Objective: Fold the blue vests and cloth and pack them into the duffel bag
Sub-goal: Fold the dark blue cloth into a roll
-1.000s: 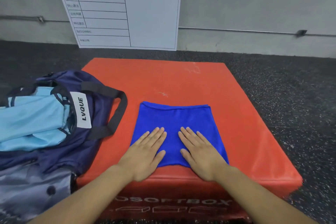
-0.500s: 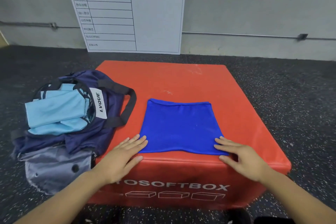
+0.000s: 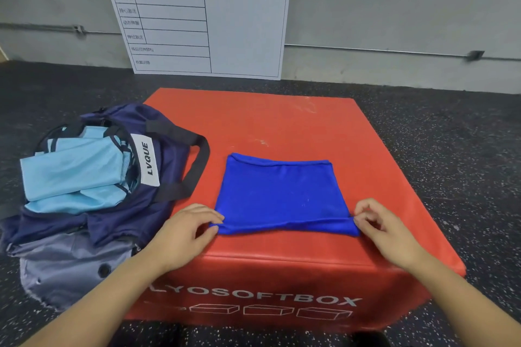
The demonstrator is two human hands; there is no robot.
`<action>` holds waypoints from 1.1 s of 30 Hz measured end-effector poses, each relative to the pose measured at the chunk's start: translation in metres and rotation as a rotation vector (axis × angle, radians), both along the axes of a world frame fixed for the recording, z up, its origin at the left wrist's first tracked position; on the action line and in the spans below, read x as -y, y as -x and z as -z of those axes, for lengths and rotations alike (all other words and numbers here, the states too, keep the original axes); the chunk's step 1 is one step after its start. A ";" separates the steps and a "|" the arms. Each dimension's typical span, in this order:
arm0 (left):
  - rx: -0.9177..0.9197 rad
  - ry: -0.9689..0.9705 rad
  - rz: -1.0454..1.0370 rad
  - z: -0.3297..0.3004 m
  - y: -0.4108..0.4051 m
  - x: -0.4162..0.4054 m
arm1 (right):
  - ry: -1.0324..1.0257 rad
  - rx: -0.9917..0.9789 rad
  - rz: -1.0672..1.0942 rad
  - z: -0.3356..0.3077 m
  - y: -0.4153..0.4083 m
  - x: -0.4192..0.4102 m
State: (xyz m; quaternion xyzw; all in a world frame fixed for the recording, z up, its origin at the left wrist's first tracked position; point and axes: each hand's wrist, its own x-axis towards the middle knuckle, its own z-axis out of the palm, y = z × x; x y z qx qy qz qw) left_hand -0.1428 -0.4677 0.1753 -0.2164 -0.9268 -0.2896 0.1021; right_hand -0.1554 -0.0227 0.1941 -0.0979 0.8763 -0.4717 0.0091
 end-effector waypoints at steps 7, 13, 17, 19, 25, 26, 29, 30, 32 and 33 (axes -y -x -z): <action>0.344 -0.479 -0.102 -0.019 0.033 -0.014 | 0.311 0.143 0.096 -0.025 0.027 0.000; 0.454 -0.786 -0.166 -0.037 0.064 -0.028 | 0.424 0.129 0.128 -0.031 0.059 0.014; 0.489 -0.858 -0.267 -0.042 0.090 -0.036 | 0.480 0.128 0.211 -0.028 0.087 0.029; 0.493 -0.889 -0.329 -0.041 0.105 -0.040 | 0.509 0.138 0.260 -0.026 0.101 0.031; 0.456 -0.757 -0.413 -0.030 0.142 -0.056 | 0.449 0.176 0.453 -0.010 0.136 0.038; 0.439 -0.673 -0.393 -0.025 0.147 -0.056 | 0.407 0.184 0.463 -0.005 0.142 0.039; 0.276 -0.305 -0.395 -0.011 0.157 -0.059 | 0.105 0.059 0.511 0.005 0.152 0.042; 0.173 -0.134 -0.418 -0.008 0.157 -0.063 | -0.094 -0.093 0.514 0.006 0.153 0.045; -0.020 0.139 -0.393 -0.004 0.153 -0.078 | -0.392 -0.388 0.380 0.008 0.153 0.059; -0.069 0.216 -0.335 -0.002 0.148 -0.090 | -0.450 -0.440 0.237 0.010 0.153 0.070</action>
